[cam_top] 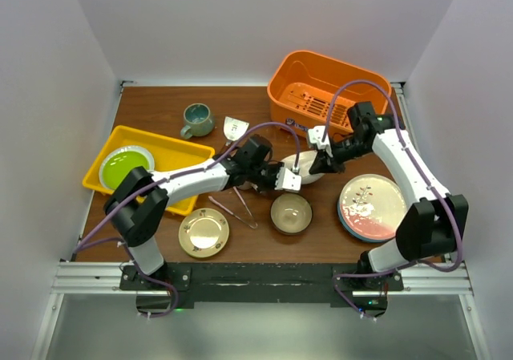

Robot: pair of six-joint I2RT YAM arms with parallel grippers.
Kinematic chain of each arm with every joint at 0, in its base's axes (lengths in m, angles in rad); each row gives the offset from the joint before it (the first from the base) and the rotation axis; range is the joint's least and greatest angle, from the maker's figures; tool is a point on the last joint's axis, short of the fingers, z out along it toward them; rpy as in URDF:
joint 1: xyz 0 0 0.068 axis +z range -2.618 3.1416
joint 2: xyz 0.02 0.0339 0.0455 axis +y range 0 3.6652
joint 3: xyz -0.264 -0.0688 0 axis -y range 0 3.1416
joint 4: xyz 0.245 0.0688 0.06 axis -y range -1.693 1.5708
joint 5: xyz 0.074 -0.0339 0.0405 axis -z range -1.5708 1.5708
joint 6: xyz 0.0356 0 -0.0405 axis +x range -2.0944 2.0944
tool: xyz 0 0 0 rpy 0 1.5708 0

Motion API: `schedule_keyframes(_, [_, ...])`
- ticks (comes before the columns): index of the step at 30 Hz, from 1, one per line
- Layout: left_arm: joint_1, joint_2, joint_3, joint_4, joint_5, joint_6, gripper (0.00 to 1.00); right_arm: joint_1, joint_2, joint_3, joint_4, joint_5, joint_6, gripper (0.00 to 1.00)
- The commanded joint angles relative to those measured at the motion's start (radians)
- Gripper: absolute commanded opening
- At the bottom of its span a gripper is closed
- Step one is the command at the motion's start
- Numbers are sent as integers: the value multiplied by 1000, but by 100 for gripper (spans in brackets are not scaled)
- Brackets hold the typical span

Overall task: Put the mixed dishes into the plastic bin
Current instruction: Pick up the plate at the center of the board.

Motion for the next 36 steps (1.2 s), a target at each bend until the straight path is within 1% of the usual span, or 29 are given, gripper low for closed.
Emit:
schedule_keyframes(1, [15, -125, 11, 215, 3, -23, 0, -30, -73, 67, -49, -93, 2, 0])
schedule_keyframes(7, [5, -237, -38, 301, -6, -40, 0, -69, -119, 100, -76, -125, 99, 0])
schedule_keyframes(8, [4, -250, -44, 325, -8, -43, 0, -73, -128, 103, -59, -127, 161, 1])
schedule_keyframes(10, [-4, -280, -58, 350, -9, -44, 0, -89, -160, 107, -11, -130, 254, 7])
schedule_keyframes(11, [-8, -290, -61, 355, -12, -44, 0, -98, -174, 106, 21, -138, 313, 15])
schedule_keyframes(13, [-19, -313, -69, 370, -17, -43, 0, -116, -217, 97, 59, -148, 376, 24])
schedule_keyframes(14, [-22, -319, -70, 376, -23, -40, 0, -122, -231, 92, 99, -150, 442, 32])
schedule_keyframes(16, [-33, -336, -75, 382, -29, -35, 0, -133, -266, 74, 148, -141, 519, 38])
schedule_keyframes(17, [-37, -346, -78, 385, -43, -30, 0, -138, -301, 64, 214, -127, 610, 46])
schedule_keyframes(19, [-53, -374, -93, 392, -58, -21, 0, -148, -341, 37, 278, -107, 697, 52])
schedule_keyframes(20, [-59, -386, -103, 396, -84, -12, 0, -150, -378, 31, 349, -89, 802, 59])
schedule_keyframes(21, [-74, -399, -112, 399, -101, -4, 0, -151, -386, 32, 369, -49, 840, 63])
schedule_keyframes(22, [-83, -423, -132, 401, -121, 3, 0, -156, -394, 40, 380, -41, 869, 65])
schedule_keyframes(23, [-94, -434, -141, 402, -171, 18, 0, -158, -400, 50, 388, -27, 934, 68])
schedule_keyframes(24, [-125, -445, -150, 402, -205, 28, 0, -158, -409, 66, 398, 2, 978, 69])
schedule_keyframes(25, [-143, -461, -167, 399, -244, 37, 0, -158, -417, 70, 412, 26, 1021, 73])
schedule_keyframes(26, [-162, -469, -178, 407, -317, 49, 0, -159, -423, 78, 433, 46, 1094, 75])
schedule_keyframes(27, [-197, -477, -188, 410, -350, 60, 0, -158, -432, 92, 441, 65, 1129, 77])
schedule_keyframes(28, [-215, -491, -210, 421, -385, 69, 0, -161, -434, 98, 447, 112, 1163, 82])
schedule_keyframes(29, [-235, -495, -221, 427, -466, 87, 0, -159, -435, 103, 457, 135, 1233, 85])
schedule_keyframes(30, [-275, -498, -231, 434, -503, 97, 0, -159, -437, 101, 461, 154, 1263, 87])
schedule_keyframes(32, [-312, -509, -264, 470, -624, 120, 0, -158, -444, 92, 478, 183, 1338, 88])
schedule_keyframes(34, [-364, -514, -293, 522, -699, 134, 0, -158, -464, 52, 512, 210, 1389, 98])
schedule_keyframes(35, [-381, -514, -302, 542, -773, 150, 0, -159, -469, 43, 532, 245, 1460, 98])
schedule_keyframes(36, [-413, -511, -322, 562, -810, 160, 0, -159, -474, 20, 541, 261, 1485, 98])
